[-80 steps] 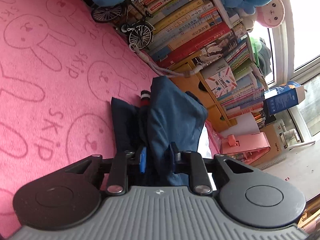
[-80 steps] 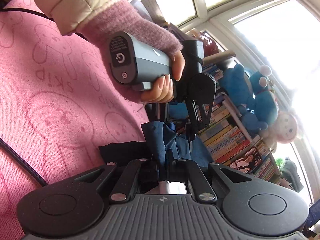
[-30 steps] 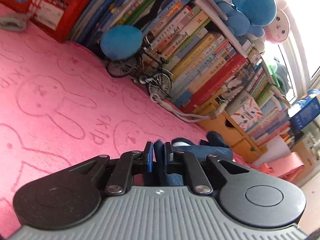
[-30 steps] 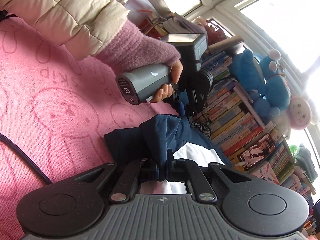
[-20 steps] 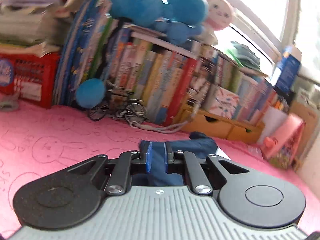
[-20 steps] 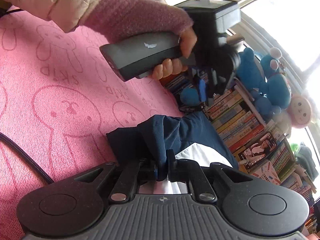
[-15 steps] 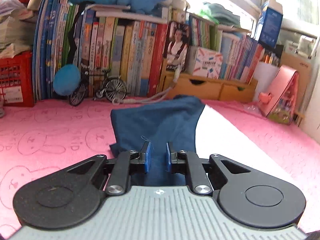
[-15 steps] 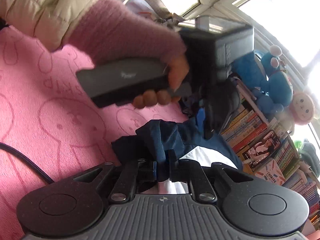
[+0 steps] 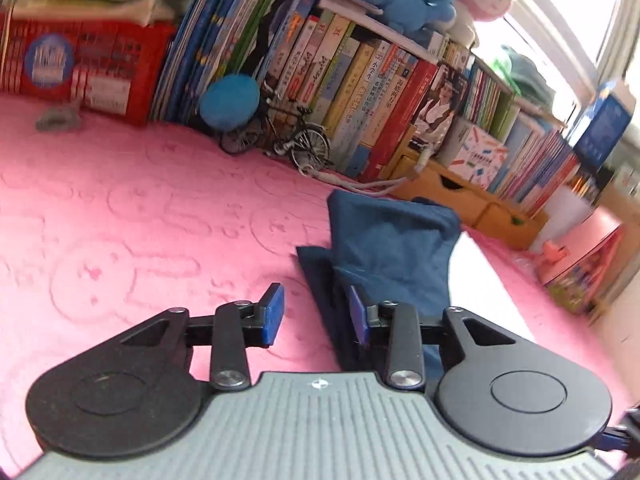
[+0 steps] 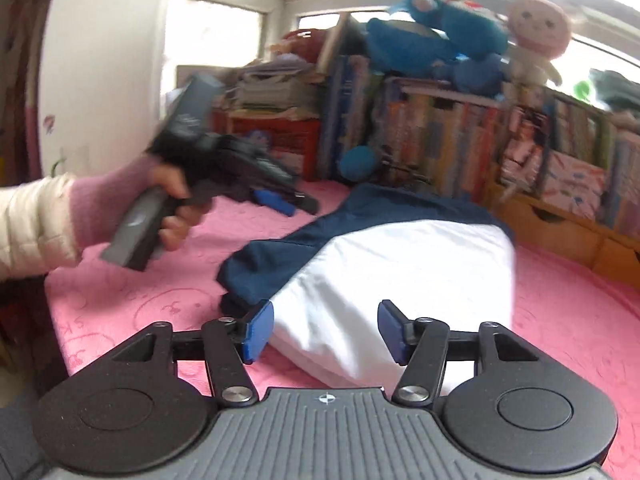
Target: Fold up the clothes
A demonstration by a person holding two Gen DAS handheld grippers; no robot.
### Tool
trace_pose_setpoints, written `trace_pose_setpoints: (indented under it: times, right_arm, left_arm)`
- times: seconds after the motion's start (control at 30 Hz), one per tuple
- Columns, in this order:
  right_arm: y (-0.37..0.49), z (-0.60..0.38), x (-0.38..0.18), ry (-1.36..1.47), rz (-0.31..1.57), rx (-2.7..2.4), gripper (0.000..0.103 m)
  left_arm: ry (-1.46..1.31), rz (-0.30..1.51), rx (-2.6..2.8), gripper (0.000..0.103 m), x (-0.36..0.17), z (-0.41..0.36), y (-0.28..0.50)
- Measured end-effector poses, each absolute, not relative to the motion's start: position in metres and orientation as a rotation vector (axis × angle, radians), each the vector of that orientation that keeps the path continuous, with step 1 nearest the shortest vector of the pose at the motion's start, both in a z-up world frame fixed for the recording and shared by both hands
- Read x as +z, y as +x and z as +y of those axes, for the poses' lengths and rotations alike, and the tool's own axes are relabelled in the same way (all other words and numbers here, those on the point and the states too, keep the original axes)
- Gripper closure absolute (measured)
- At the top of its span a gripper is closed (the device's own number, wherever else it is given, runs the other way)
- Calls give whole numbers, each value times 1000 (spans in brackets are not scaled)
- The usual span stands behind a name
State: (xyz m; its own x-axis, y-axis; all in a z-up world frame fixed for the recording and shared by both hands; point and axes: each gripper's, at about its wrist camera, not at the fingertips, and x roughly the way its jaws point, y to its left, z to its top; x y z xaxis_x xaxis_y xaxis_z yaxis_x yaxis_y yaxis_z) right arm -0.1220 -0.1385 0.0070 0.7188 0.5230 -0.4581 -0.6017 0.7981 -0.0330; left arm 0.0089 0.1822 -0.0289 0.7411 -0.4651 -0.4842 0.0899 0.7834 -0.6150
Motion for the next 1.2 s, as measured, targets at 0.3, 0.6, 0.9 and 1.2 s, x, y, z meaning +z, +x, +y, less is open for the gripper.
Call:
trace_pose_setpoints:
  times: [0.3, 0.6, 0.9, 1.2]
  right_arm:
    - [-49, -260, -20, 333, 733, 476, 30]
    - [-16, -254, -39, 462, 780, 551, 26]
    - [-11, -253, -44, 597, 817, 600, 62]
    - [-77, -259, -19, 578, 865, 693, 65]
  left_arm:
    - [-841, 846, -408, 35, -56, 182, 7]
    - [-787, 843, -445, 45, -60, 158, 10]
    - [-837, 853, -481, 77, -62, 157, -8]
    - [-819, 864, -517, 77, -63, 160, -54]
